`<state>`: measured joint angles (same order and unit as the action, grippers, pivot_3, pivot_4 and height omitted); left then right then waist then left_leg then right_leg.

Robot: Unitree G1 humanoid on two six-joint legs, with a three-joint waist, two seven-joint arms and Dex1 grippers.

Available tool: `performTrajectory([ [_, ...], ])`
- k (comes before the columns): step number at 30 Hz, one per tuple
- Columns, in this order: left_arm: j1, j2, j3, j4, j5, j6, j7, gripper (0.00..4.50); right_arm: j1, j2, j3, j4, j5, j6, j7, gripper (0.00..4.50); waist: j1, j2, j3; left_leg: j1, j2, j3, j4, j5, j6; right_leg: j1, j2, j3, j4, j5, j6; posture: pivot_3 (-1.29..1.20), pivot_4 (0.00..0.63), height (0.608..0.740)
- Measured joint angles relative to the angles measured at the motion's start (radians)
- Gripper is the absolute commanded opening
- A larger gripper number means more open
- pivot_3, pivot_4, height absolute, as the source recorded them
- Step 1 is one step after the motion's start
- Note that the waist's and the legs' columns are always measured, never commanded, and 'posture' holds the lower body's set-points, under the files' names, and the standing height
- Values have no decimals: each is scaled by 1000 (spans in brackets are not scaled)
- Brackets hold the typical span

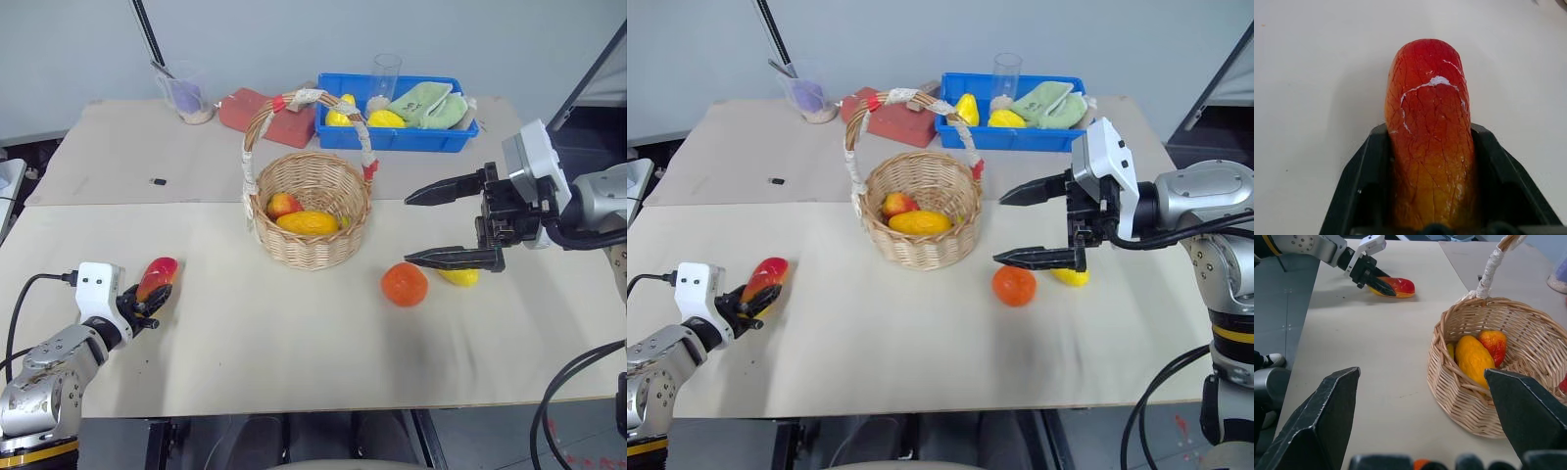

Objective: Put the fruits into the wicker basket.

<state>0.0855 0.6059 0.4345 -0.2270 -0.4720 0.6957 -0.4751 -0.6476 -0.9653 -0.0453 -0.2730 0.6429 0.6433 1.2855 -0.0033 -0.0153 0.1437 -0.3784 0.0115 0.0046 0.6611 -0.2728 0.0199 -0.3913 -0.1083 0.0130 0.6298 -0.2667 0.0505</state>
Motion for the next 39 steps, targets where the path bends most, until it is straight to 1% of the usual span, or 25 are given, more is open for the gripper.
performTrajectory([
  [4, 22, 14, -22, -49, -22, -15, -80, 1596, 0, 5, 0, -11, 1, 0, -3, 4500, 1, 0, 0, -1, 0, 0, 0, 0, 0, -1, -1, 0, 0, 0, 0, 0, 150, 740],
  [6, 19, 33, -53, -139, -78, -14, -158, 1596, 0, 5, -1, -18, 4, 0, -4, 4500, 5, 0, 0, -3, 0, -1, 0, 1, -2, -2, -2, 0, 0, 0, 0, 0, 150, 740],
  [8, -19, 57, -80, -222, -134, -6, -208, 1596, 1, 4, -3, -24, 7, 0, -8, 4500, 10, 0, 0, -4, 0, -1, 0, 1, -2, -3, -4, 0, 0, 0, 0, 0, 150, 740],
  [11, -166, 97, -128, -305, -223, 39, -247, 1596, 19, -6, -21, -46, 10, 4, -22, 4500, 16, 0, 0, -4, -2, -2, 0, 2, -3, -2, -2, -1, 0, 0, 0, 0, 150, 740],
  [13, -310, 97, -174, -321, -259, 59, -241, 1595, 44, -17, -47, -58, 14, 16, -33, 4500, 18, 0, 0, -5, -3, -3, 2, 2, -3, -2, 0, -1, 0, 1, 1, 0, 150, 740],
  [15, -411, 90, -220, -326, -273, 75, -225, 1595, 57, -26, -68, -65, 24, 25, -51, 4500, 14, 0, 0, -5, -5, -3, 2, 2, -2, -1, 0, -1, 0, 1, 2, 0, 150, 740],
  [17, -471, 64, -272, -314, -253, 72, -204, 1595, 72, -29, -91, -71, 31, 35, -68, 4500, 9, 0, 0, -4, -6, -2, 3, 2, -1, -1, 1, 0, 0, 2, 3, 0, 150, 740],
  [20, -556, -1, -367, -222, -161, 24, -158, 1595, 91, -33, -110, -84, 37, 43, -94, 4500, 9, -1, 0, -5, -9, -3, 4, 2, 0, -1, 3, 0, 0, 2, 3, 0, 150, 740],
  [22, -601, -32, -418, -147, -83, -34, -138, 2677, 106, -33, -124, -95, 43, 45, -114, 4500, 12, -1, 0, -5, -9, -4, 6, 2, 0, 0, 4, -1, 1, 2, 3, 0, 150, 740],
  [23, -628, -56, -443, -101, -38, -76, -131, 2960, 119, -34, -133, -102, 47, 46, -129, 4500, 14, -1, 0, -5, -10, -4, 6, 2, 0, 0, 4, -1, 1, 2, 3, 0, 150, 740],
  [24, -642, -73, -460, -72, -12, -107, -127, 3546, 125, -33, -134, -109, 48, 48, -139, 4500, 15, -1, 0, -6, -10, -4, 7, 2, 0, 0, 4, -1, 0, 2, 4, 0, 150, 740],
  [25, -651, -88, -477, -50, 11, -135, -128, 3931, 133, -33, -139, -118, 49, 48, -146, 4500, 15, -1, 0, -6, -10, -4, 7, 2, 1, 0, 4, 0, 0, 2, 4, 0, 150, 740],
  [26, -656, -104, -492, -27, 31, -165, -133, 4458, 147, -34, -146, -127, 49, 50, -155, 4500, 15, -1, 0, -6, -10, -4, 8, 2, 1, 0, 4, 0, 0, 3, 4, 0, 150, 740],
  [29, -656, -125, -523, 15, 67, -219, -161, 4458, 176, -37, -162, -134, 49, 56, -173, 4500, 15, -1, 0, -8, -10, -5, 11, 2, 2, 0, 4, -1, 0, 3, 5, 0, 150, 740],
  [33, -649, -119, -530, 17, 74, -249, -225, 4458, 242, -69, -164, -136, 16, 52, -182, 4500, 15, -1, 0, -9, -10, -5, 16, 0, 4, 1, 4, -1, 1, 3, 5, 0, 150, 740],
  [37, -608, -53, -530, -34, 39, -231, -321, 4458, 286, -83, -116, -132, -59, 44, -223, 4500, 13, -1, 0, -8, -9, -5, 16, 0, 4, 1, 4, 0, 1, 3, 6, 0, 150, 740],
  [39, -568, 17, -526, -96, 1, -222, -397, 4458, 314, -82, -71, -134, -106, 42, -250, 4500, 10, -1, 0, -8, -8, -5, 16, 0, 5, 1, 6, 0, 1, 3, 6, 0, 150, 740],
])
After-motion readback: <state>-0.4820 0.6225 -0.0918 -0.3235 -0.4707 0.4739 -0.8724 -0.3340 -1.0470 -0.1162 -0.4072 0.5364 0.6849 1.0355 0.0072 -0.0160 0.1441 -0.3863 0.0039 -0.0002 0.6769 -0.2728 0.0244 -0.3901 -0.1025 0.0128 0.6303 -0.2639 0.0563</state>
